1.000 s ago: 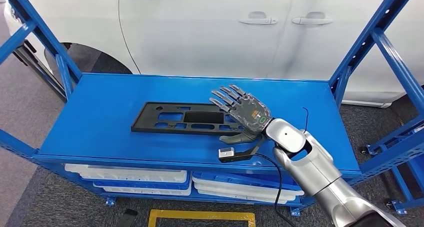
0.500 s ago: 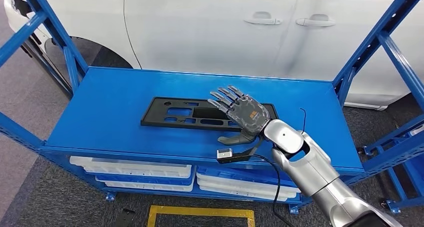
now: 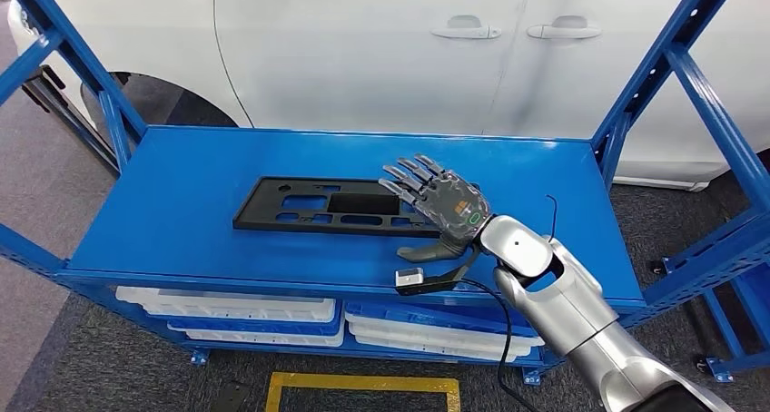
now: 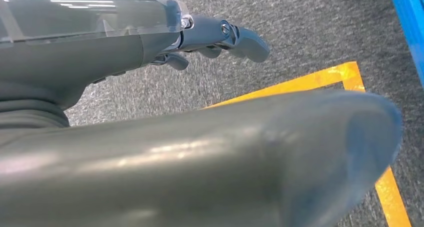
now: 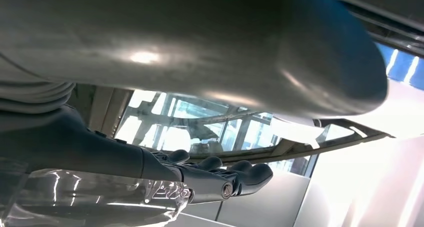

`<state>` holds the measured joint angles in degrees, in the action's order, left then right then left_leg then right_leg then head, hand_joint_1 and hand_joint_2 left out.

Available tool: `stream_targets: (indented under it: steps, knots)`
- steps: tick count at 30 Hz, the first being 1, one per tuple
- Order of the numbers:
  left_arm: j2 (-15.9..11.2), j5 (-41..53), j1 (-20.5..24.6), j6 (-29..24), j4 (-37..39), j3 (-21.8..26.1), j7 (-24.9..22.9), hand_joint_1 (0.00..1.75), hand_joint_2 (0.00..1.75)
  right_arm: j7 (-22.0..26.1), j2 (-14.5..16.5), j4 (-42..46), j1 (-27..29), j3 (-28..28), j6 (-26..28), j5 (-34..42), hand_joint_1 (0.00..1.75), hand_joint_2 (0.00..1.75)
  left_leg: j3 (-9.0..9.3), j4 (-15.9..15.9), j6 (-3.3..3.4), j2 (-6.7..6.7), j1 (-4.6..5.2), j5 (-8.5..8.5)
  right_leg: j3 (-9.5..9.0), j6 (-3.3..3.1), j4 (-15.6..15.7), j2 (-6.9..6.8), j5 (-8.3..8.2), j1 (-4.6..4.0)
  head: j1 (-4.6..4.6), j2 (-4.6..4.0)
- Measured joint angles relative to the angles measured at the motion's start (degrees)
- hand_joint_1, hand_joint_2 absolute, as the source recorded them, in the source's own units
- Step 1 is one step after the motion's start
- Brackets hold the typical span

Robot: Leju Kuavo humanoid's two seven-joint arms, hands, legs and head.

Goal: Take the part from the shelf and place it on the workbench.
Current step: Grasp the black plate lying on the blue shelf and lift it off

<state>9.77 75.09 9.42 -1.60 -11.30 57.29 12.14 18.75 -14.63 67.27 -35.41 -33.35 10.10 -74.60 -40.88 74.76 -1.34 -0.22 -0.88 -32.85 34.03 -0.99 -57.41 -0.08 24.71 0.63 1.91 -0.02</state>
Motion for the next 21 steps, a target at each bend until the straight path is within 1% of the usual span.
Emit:
stream_targets:
  steps: [1, 2, 3, 4, 5, 6, 8, 9, 10, 11, 13, 14, 15, 16, 17, 18, 19, 20, 21]
  knots:
    - [0.0, 0.0, 0.0, 0.0, 0.0, 0.0, 0.0, 0.00, 0.00, 0.0, 0.0, 0.0, 0.0, 0.0, 0.0, -0.1, 0.00, 0.00, 0.69, -1.6, 0.05, 0.00, -0.01, 1.44, -0.02, 0.03, -0.1, 0.03, 0.02, -0.01, 0.01, 0.00]
    - [0.0, 0.0, 0.0, 0.0, 0.0, 0.0, 0.0, 0.00, 0.00, 0.0, 0.0, -0.1, 0.1, 0.0, 0.0, -0.1, 0.00, 0.00, 2.36, -5.2, 0.18, 0.01, -0.01, 3.61, -0.05, 0.11, -0.2, 0.06, 0.07, -0.01, 0.00, 0.00]
    - [0.0, 0.0, 0.0, 0.0, 0.0, 0.0, 0.0, 0.00, 0.00, 0.0, 0.1, -0.1, 0.1, 0.0, 0.0, -0.1, 0.00, 0.00, 4.34, -9.4, 0.37, 0.01, 0.00, 5.42, -0.04, 0.26, -0.3, 0.10, 0.16, -0.03, 0.00, 0.00]
    - [-0.1, 0.0, 0.1, 0.0, 0.0, 0.0, 0.0, 0.00, 0.00, 0.0, 0.1, -0.1, 0.1, 0.0, 0.0, -0.1, 0.00, 0.00, 5.98, -12.9, 0.63, -0.02, 0.06, 6.67, 0.06, 0.49, -0.5, 0.15, 0.25, -0.14, 0.00, 0.00]
    - [-0.1, 0.0, 0.2, -0.1, 0.0, 0.0, 0.0, 0.00, 0.00, 0.0, 0.1, -0.1, 0.1, 0.0, 0.0, -0.1, 0.00, 0.00, 6.99, -15.2, 0.90, -0.05, 0.12, 7.26, 0.18, 0.79, -0.7, 0.18, 0.27, -0.22, -0.01, 0.01]
    - [-0.1, 0.0, 0.2, -0.1, 0.0, 0.0, 0.0, 0.00, 0.00, -0.1, 0.1, -0.1, 0.1, 0.0, 0.0, -0.1, 0.00, 0.00, 7.31, -16.0, 1.18, -0.09, 0.22, 7.21, 0.32, 1.11, -0.7, 0.20, 0.22, -0.31, -0.01, 0.01]
    - [-0.1, 0.0, 0.1, -0.1, 0.0, 0.0, 0.0, 0.00, 0.00, -0.1, 0.0, -0.1, 0.1, 0.0, 0.0, -0.1, 0.00, 0.00, 7.24, -16.3, 1.86, -0.11, 0.26, 7.48, 0.46, 1.80, -0.7, 0.20, 0.12, -0.27, -0.01, 0.01]
    - [-0.1, 0.0, 0.1, -0.1, 0.0, 0.0, 0.0, 0.00, 0.00, -0.1, 0.0, -0.1, 0.1, 0.0, 0.0, -0.1, 0.00, 0.00, 7.25, -16.5, 2.22, -0.10, 0.21, 7.67, 0.61, 2.12, -1.0, 0.17, 0.45, -0.19, -0.01, 0.00]
    - [-0.1, 0.0, 0.2, -0.1, 0.0, 0.0, 0.0, 0.00, 0.00, -0.1, 0.0, -0.1, 0.1, 0.0, 0.0, -0.1, 0.00, 0.00, 7.25, -16.7, 2.56, -0.08, 0.12, 7.87, 1.14, 2.44, -2.2, 0.15, 1.34, -0.10, -0.01, 0.00]
    - [-0.1, 0.0, 0.2, -0.1, 0.0, 0.0, 0.0, 0.00, 0.00, -0.1, 0.0, -0.1, 0.1, 0.0, 0.0, -0.1, 0.00, 0.00, 7.23, -16.8, 2.82, -0.06, 0.03, 8.04, 2.24, 2.72, -4.6, 0.13, 2.87, 0.00, -0.01, 0.00]
    - [-0.1, 0.0, 0.2, -0.1, 0.0, 0.0, 0.0, 0.00, 0.00, -0.1, 0.0, -0.2, 0.3, 0.0, 0.0, -0.1, 0.00, 0.00, 7.05, -16.8, 3.02, -0.05, 0.08, 8.16, 5.77, 3.15, -12.3, 0.12, 6.60, 0.11, -0.01, 0.00]
    - [-0.1, 0.0, 0.2, -0.1, 0.0, 0.0, 0.0, 0.00, 0.00, -0.1, 0.0, -0.3, 0.5, 0.0, -0.1, -0.1, 0.00, 0.00, 6.98, -16.8, 3.06, -0.05, 0.11, 8.18, 7.36, 3.26, -15.6, 0.11, 7.68, 0.14, -0.01, 0.00]
    - [-0.1, 0.0, 0.1, -0.1, 0.0, 0.0, -0.1, 0.00, 0.00, -0.1, 0.0, -0.5, 0.7, 0.0, -0.1, -0.1, 0.00, 0.00, 6.93, -16.8, 3.07, -0.06, 0.13, 8.19, 8.09, 3.28, -17.2, 0.11, 7.71, 0.14, -0.01, 0.00]
    - [-0.1, 0.0, 0.1, -0.1, 0.0, 0.0, -0.1, 0.00, 0.00, -0.1, 0.0, -0.6, 0.9, 0.0, -0.1, -0.1, 0.00, 0.44, 6.91, -16.7, 3.06, -0.08, 0.15, 8.19, 7.65, 3.19, -16.3, 0.11, 6.59, 0.13, -0.01, 0.00]
    - [-0.1, 0.1, 0.1, -0.1, 0.0, 0.0, -0.2, 0.00, 0.00, 0.0, 0.0, -0.7, 1.0, 0.0, -0.2, -0.1, 0.00, 0.87, 6.92, -16.6, 3.04, -0.11, 0.18, 8.17, 6.16, 2.99, -13.3, 0.11, 4.69, 0.11, -0.01, 0.00]
    - [0.0, 0.1, 0.1, 0.0, 0.0, 0.0, -0.2, 0.00, 0.00, 0.0, 0.0, -0.8, 1.1, 0.0, -0.2, -0.1, 0.00, 1.31, 6.93, -16.6, 2.99, -0.13, 0.20, 8.15, 4.02, 2.65, -8.8, 0.10, 2.73, 0.04, -0.01, 0.00]
    - [0.0, 0.1, 0.2, 0.0, 0.0, 0.0, -0.2, 0.00, 0.00, 0.0, 0.0, -0.9, 1.1, 0.0, -0.2, -0.1, 0.00, 1.75, 6.87, -16.5, 2.86, -0.13, 0.31, 8.13, 2.11, 2.28, -4.9, 0.08, 1.30, -0.13, -0.01, 0.00]
    - [0.0, 0.2, 0.2, 0.0, 0.0, 0.0, -0.2, 0.00, 0.00, 0.0, 0.0, -0.9, 1.2, 0.0, -0.1, -0.1, 0.00, 1.75, 6.79, -16.5, 2.66, -0.14, 0.39, 8.13, 0.84, 1.95, -2.1, 0.06, 0.50, -0.30, -0.01, 0.00]
    - [0.0, 0.2, 0.2, 0.1, 0.0, 0.0, -0.2, 0.00, 0.00, 0.1, 0.0, -1.0, 1.3, 0.0, -0.1, -0.1, 0.00, 1.75, 6.71, -16.5, 2.40, -0.13, 0.43, 8.15, 0.22, 1.69, -0.6, 0.06, 0.29, -0.49, -0.01, 0.00]
